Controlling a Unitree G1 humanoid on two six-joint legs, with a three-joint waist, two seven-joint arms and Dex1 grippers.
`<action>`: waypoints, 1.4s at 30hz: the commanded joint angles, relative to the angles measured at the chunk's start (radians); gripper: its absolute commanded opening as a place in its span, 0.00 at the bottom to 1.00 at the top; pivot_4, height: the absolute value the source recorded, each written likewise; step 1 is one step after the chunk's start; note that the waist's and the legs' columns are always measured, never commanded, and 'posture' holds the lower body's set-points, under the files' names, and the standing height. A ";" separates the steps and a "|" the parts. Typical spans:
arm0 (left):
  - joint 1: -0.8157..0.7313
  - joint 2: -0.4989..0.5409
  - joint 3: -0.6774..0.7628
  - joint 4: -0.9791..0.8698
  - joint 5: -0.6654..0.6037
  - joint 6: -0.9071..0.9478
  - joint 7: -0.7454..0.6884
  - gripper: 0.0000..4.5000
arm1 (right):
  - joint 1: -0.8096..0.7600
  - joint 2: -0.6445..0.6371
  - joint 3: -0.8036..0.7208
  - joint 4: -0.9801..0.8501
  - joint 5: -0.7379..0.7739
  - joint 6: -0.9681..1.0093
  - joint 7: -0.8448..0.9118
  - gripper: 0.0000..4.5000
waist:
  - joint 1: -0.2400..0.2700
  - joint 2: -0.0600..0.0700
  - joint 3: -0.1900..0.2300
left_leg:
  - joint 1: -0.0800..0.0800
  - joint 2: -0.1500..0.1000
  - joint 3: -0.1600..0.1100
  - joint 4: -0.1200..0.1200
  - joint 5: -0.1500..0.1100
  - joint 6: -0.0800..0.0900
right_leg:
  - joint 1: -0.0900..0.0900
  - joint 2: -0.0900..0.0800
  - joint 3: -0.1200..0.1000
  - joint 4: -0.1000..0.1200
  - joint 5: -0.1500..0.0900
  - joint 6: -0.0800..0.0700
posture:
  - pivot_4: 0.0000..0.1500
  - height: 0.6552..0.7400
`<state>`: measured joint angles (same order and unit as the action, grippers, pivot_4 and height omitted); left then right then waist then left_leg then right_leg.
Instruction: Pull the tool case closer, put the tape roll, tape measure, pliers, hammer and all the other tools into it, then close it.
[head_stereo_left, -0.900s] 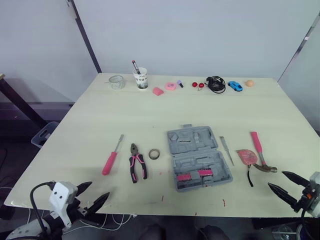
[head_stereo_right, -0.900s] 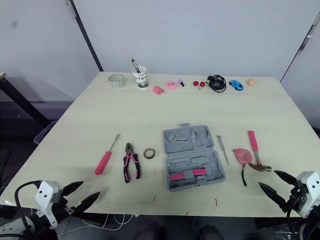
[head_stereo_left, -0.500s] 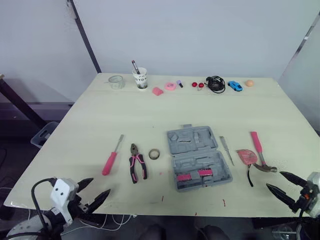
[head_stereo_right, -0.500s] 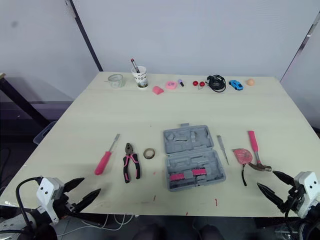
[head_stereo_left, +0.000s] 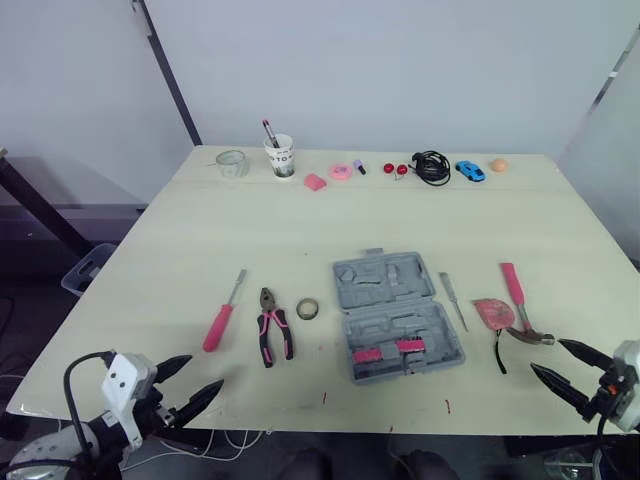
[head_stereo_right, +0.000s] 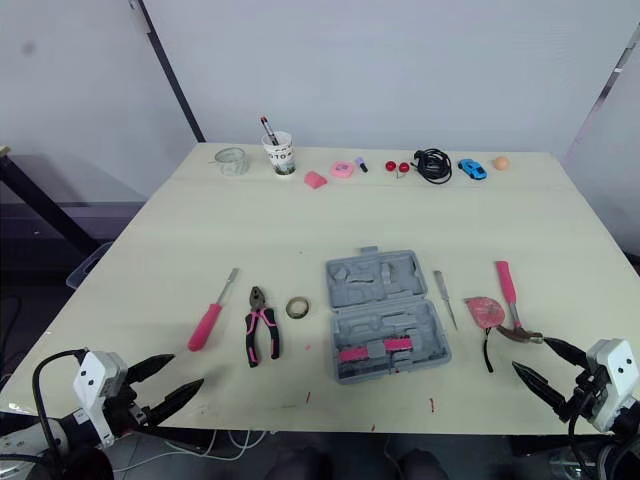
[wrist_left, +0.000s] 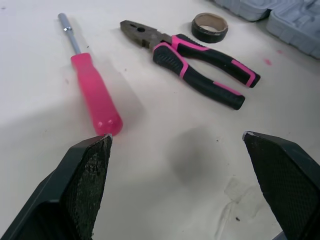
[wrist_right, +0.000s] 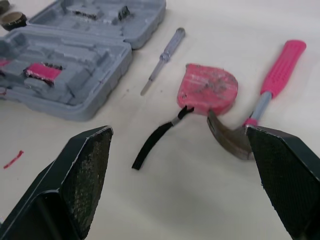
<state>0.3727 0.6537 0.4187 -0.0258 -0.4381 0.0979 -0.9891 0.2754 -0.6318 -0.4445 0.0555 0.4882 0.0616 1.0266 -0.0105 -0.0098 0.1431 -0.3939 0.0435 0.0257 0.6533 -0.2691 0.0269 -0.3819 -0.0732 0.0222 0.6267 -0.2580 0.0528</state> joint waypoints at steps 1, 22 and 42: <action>-0.040 0.034 -0.014 -0.042 -0.024 0.029 -0.023 1.00 | -0.038 -0.023 0.000 -0.065 0.013 0.038 -0.036 0.99 | 0.000 0.000 0.000 | 0.000 0.000 0.000 0.000 0.000 0.000 | 0.000 0.000 0.000 0.000 0.000 0.000 | 1.00 1.00; -0.511 0.117 -0.353 0.123 0.101 0.055 -0.203 1.00 | -0.641 -0.093 0.443 0.092 -0.221 0.304 -0.089 0.99 | 0.001 0.000 0.000 | -0.001 -0.006 0.001 0.001 0.001 0.001 | 0.000 0.010 -0.009 0.001 0.003 0.005 | 1.00 1.00; -0.881 -0.031 -0.617 0.493 0.316 -0.012 -0.266 0.01 | -0.944 -0.014 0.715 0.462 -0.503 0.131 0.038 0.00 | -0.001 -0.001 0.001 | -0.004 -0.003 0.007 0.014 0.001 0.001 | -0.005 0.018 -0.004 0.017 0.002 0.006 | 1.00 1.00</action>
<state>-0.4887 0.6267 -0.1917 0.4552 -0.1387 0.1089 -1.2585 -0.6451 -0.6423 0.2689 0.5111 0.0018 0.2112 1.0573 -0.0118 -0.0111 0.1442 -0.3975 0.0403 0.0326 0.6680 -0.2683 0.0279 -0.3869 -0.0549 0.0187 0.6437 -0.2558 0.0589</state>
